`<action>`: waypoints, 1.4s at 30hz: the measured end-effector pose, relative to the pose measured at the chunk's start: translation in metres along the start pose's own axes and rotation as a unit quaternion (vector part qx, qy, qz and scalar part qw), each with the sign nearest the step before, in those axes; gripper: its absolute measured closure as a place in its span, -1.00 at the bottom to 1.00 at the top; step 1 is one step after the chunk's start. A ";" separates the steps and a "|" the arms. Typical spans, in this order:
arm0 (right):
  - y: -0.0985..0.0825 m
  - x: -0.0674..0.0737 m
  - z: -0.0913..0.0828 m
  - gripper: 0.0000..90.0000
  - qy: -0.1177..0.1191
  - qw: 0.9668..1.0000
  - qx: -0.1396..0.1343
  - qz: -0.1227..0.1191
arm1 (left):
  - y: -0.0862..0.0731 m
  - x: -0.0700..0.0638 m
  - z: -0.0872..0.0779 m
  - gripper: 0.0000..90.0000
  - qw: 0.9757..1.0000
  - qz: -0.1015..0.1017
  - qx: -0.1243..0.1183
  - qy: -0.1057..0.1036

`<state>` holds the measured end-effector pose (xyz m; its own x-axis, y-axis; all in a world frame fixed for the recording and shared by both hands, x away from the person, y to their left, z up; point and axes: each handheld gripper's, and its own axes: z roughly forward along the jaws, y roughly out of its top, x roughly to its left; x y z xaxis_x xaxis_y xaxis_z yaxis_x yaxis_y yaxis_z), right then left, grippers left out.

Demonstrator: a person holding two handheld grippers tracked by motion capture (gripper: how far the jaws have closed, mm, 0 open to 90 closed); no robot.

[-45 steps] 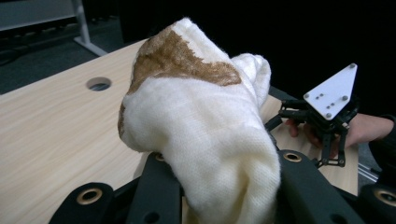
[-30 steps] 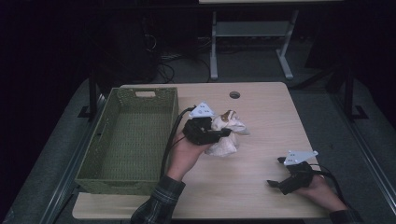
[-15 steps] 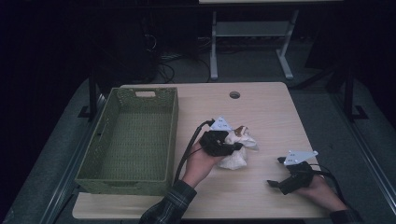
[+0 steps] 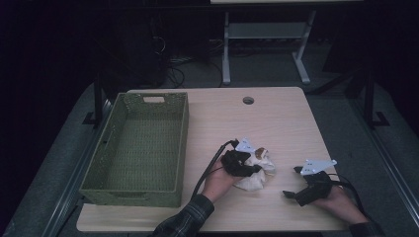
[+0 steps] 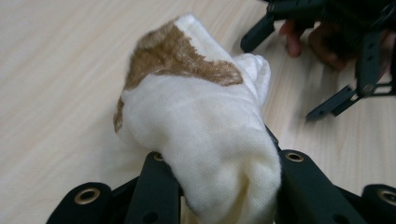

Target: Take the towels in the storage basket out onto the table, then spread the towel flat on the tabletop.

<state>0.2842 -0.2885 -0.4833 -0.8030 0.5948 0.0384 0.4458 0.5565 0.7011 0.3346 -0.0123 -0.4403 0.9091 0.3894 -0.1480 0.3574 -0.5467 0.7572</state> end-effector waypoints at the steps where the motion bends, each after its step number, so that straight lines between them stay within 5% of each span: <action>1: 0.000 0.000 0.000 -1.00 0.000 1.000 0.000 0.000 | -0.002 0.000 0.004 0.54 1.000 0.000 0.004 -0.002; 5: 0.000 0.000 0.000 -1.00 0.000 1.000 0.000 0.000 | -0.005 0.000 0.011 0.40 1.000 0.000 0.014 -0.006; 6: 0.000 0.000 0.000 -1.00 0.000 1.000 0.000 0.000 | -0.006 0.000 0.013 0.21 1.000 0.002 0.016 -0.010; 13: 0.000 0.000 0.000 -1.00 0.000 1.000 0.000 0.000 | -0.006 -0.003 0.005 -0.19 1.000 0.012 0.009 0.001; 24: 0.000 0.000 0.000 -1.00 0.000 1.000 0.000 0.000 | -0.013 -0.003 -0.029 -0.26 0.999 0.000 -0.006 0.031; 32: 0.001 -0.001 0.001 -1.00 0.001 1.000 0.000 -0.002 | -0.030 -0.007 -0.051 -0.26 0.998 -0.026 -0.016 0.056; 42: 0.001 -0.001 0.001 -1.00 0.001 1.000 0.000 -0.002 | -0.044 -0.002 -0.054 -0.24 0.995 -0.050 0.002 0.081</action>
<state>0.2854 -0.2880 -0.4832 -0.8056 0.5913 0.0365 0.4424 0.5594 0.7010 0.3054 0.0510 -0.4390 0.8226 0.5565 -0.1165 0.4445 -0.5018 0.7420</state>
